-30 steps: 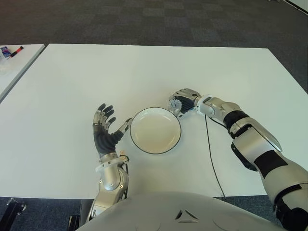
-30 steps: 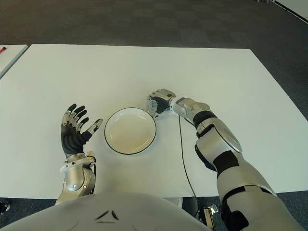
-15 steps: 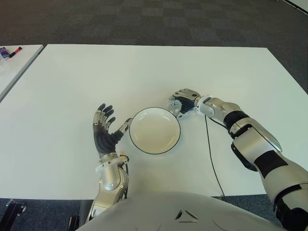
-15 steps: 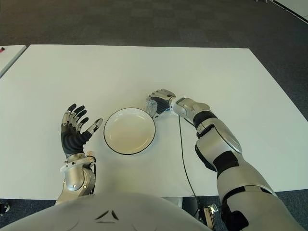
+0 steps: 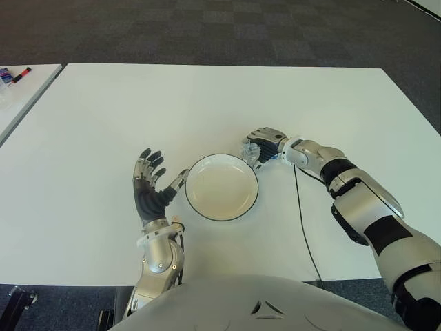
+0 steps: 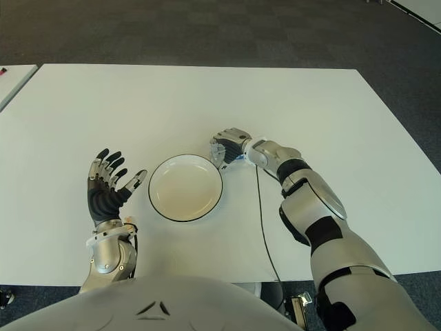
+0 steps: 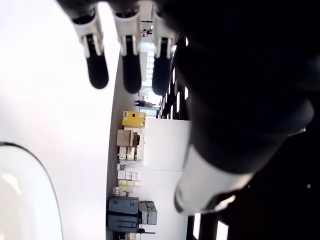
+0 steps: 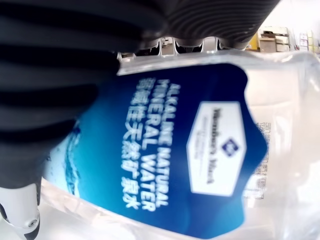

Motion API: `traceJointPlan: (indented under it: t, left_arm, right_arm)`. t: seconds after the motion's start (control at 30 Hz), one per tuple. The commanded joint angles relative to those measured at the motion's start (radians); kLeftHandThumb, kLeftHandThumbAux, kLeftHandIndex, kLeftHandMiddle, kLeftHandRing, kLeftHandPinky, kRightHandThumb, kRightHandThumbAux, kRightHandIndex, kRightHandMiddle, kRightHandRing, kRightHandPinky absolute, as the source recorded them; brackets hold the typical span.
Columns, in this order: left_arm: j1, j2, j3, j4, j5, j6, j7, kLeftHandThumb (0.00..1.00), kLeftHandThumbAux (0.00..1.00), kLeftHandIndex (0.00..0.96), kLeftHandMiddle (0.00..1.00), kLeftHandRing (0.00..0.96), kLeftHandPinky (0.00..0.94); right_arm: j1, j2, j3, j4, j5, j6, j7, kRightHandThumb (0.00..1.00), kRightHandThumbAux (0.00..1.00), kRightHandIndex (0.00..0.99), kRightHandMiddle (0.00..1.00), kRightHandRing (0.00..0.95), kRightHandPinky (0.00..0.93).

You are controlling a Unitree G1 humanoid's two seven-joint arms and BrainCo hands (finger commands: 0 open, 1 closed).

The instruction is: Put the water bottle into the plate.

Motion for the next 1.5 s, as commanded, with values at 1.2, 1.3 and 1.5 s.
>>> traceJointPlan:
  t: [1.2, 1.3, 1.5]
  left_arm:
    - [-0.026, -0.157, -0.056, 0.048, -0.044, -0.052, -0.004, 0.058, 0.943, 0.187, 0.260, 0.254, 0.253]
    - [-0.029, -0.152, -0.054, 0.053, -0.050, -0.059, -0.011, 0.056, 0.941, 0.188, 0.257, 0.249, 0.249]
    - [-0.037, -0.148, -0.047, 0.067, -0.059, -0.073, -0.021, 0.051, 0.949, 0.189, 0.250, 0.240, 0.244]
  right_arm:
    - [-0.026, -0.045, -0.214, -0.103, 0.196, -0.093, 0.079, 1.000, 0.667, 0.399, 0.476, 0.471, 0.470]
    - [-0.023, -0.049, -0.227, -0.120, 0.201, -0.097, 0.077, 1.000, 0.667, 0.398, 0.476, 0.469, 0.472]
    - [-0.007, -0.059, -0.256, -0.168, 0.215, -0.102, 0.091, 1.000, 0.668, 0.394, 0.473, 0.465, 0.478]
